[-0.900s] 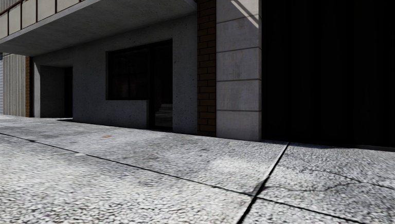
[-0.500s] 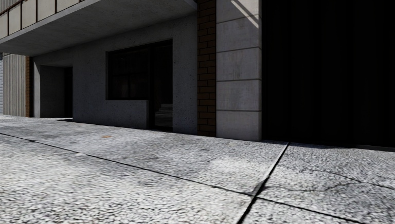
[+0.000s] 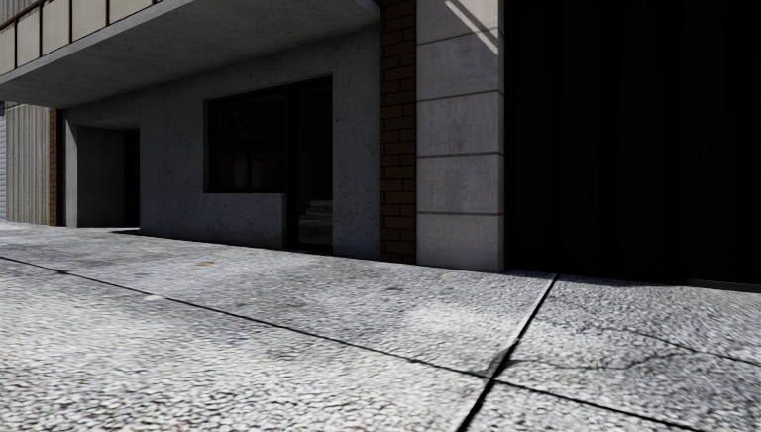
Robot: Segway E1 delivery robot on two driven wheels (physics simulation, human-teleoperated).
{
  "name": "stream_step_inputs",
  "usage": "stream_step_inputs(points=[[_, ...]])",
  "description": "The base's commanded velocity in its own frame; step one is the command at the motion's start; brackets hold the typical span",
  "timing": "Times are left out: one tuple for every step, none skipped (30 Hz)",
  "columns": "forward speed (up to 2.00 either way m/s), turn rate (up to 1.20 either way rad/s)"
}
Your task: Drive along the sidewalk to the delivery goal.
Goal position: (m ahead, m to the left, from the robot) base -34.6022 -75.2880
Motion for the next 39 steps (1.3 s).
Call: stream_step_inputs(points=[[0.0, 0.0], [0.0, 0.0], [0.0, 0.0], [0.08, -0.05], [0.47, -0.21], [0.73, -0.29], [0.99, -0.36], [0.99, -0.36], [1.18, -0.44], [1.23, -0.5], [1.24, -0.56], [1.24, -0.56], [1.24, -0.6], [1.24, -0.63], [1.24, -0.64], [1.24, -0.64], [1.24, -0.64], [1.24, -0.64], [1.24, -0.64], [1.24, -0.64], [1.24, -0.64], [1.25, -0.64], [1.25, -0.64], [1.25, -0.64], [1.25, -0.71], [1.25, -0.8], [1.25, -0.8], [1.25, -0.83], [1.25, -0.83], [1.25, -0.84], [1.25, -0.84], [1.25, -0.84], [1.25, -0.84], [1.25, -0.85], [1.25, -0.86], [1.25, -0.86], [1.25, -0.86], [1.25, -0.86], [1.25, -0.86]])
